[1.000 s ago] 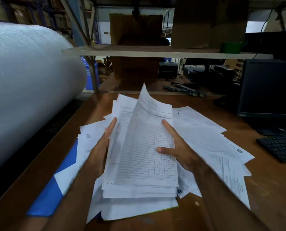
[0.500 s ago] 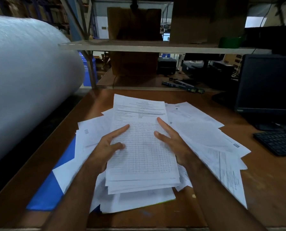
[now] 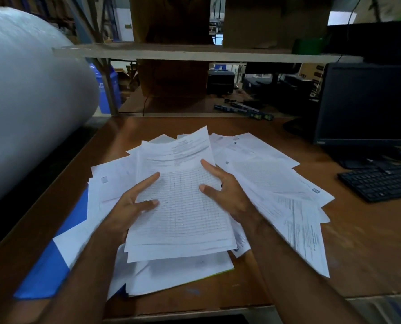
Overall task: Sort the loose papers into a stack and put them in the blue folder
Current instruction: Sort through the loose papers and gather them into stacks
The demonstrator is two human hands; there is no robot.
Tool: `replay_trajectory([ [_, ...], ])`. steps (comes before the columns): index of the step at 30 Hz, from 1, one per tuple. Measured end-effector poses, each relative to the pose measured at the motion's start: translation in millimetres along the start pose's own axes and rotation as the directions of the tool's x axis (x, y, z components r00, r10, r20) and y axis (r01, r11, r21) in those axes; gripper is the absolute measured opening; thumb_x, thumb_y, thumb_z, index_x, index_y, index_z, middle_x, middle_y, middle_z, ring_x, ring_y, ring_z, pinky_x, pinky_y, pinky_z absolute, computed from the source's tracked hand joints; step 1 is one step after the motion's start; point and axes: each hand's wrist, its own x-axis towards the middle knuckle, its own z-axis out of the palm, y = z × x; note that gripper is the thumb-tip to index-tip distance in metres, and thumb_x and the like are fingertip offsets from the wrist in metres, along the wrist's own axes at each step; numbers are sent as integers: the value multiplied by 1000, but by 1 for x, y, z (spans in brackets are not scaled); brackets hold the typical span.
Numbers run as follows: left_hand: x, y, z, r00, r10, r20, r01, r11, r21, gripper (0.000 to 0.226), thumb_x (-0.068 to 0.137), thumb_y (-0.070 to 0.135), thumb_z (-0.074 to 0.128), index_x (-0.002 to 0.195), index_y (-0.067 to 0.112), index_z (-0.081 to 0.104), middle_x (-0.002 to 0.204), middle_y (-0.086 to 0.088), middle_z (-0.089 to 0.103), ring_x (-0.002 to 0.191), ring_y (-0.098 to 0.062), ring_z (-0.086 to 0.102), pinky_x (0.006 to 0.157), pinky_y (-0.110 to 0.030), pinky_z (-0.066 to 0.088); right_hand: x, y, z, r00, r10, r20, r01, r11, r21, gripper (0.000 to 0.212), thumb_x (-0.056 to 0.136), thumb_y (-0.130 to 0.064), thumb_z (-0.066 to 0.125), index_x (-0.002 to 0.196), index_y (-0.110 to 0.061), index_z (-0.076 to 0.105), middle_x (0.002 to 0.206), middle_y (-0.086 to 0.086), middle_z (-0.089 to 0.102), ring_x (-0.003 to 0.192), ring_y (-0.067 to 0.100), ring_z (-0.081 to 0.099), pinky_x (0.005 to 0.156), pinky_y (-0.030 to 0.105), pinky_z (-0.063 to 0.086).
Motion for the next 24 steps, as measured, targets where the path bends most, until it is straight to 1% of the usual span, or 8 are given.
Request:
replay_trajectory([
  [3, 0, 1, -5, 998, 55, -43, -54, 998, 33, 53, 95, 12, 66, 139, 40, 58, 138, 14, 59, 124, -22, 58, 102, -38, 52, 8, 6, -5, 1000, 18, -16, -22, 975, -219, 65, 94, -31, 72, 153, -27, 45, 143, -18, 48, 122, -2, 53, 96, 7, 43],
  [5, -4, 2, -13, 996, 63, -68, -62, 998, 15, 56, 94, 3, 64, 135, 41, 60, 129, 21, 66, 118, -16, 63, 90, -28, 55, 14, 21, -29, 990, 141, -29, -140, 898, -417, 65, 92, -44, 71, 150, -25, 48, 149, -7, 49, 130, 16, 54, 102, 20, 43],
  [7, -7, 1, -22, 992, 48, -117, -47, 999, 12, 58, 93, -3, 62, 131, 40, 61, 114, 30, 69, 108, -4, 67, 72, -14, 56, 15, 40, -68, 950, 306, -56, -259, 679, -687, 85, 83, -60, 74, 153, -24, 41, 155, 5, 43, 139, 29, 45, 113, 37, 38],
  [9, -10, -3, -28, 986, 27, -164, -29, 1000, -7, 59, 93, -5, 60, 131, 40, 61, 112, 30, 68, 103, -1, 67, 64, -12, 53, 12, 51, -99, 880, 466, -90, -344, 494, -798, 114, 69, -74, 76, 159, -25, 26, 161, 11, 35, 144, 36, 38, 117, 49, 35],
  [11, -9, -7, -31, 983, 3, -185, -8, 1000, -24, 60, 94, -5, 60, 131, 42, 62, 117, 30, 65, 105, -4, 66, 63, -14, 54, 13, 55, -112, 858, 504, -96, -348, 434, -831, 130, 58, -82, 75, 161, -29, 16, 163, 12, 31, 146, 39, 35, 117, 53, 35],
  [14, -5, -12, -29, 981, -12, -196, -1, 998, -62, 60, 93, -5, 62, 131, 41, 65, 127, 25, 63, 112, -10, 64, 75, -22, 56, 21, 56, -113, 898, 432, -85, -338, 551, -763, 124, 59, -66, 86, 159, -37, 18, 163, 10, 33, 145, 37, 38, 116, 52, 37],
  [19, -1, -14, -30, 982, 8, -191, -20, 998, -61, 65, 91, -8, 64, 130, 44, 67, 136, 21, 62, 123, -14, 59, 88, -29, 50, 29, 52, -120, 960, 278, 35, -203, 777, -596, 74, 80, -16, 81, 143, -44, 52, 152, -7, 51, 138, 21, 49, 110, 29, 38],
  [24, 1, -16, -37, 978, 10, -207, -25, 997, -69, 67, 91, -7, 64, 132, 45, 65, 142, 18, 58, 128, -17, 56, 98, -38, 51, 12, 21, -133, 980, 26, -198, -99, 923, -372, 39, 97, -9, 63, 130, -28, 70, 139, -11, 62, 129, 4, 55, 110, 25, 42],
])
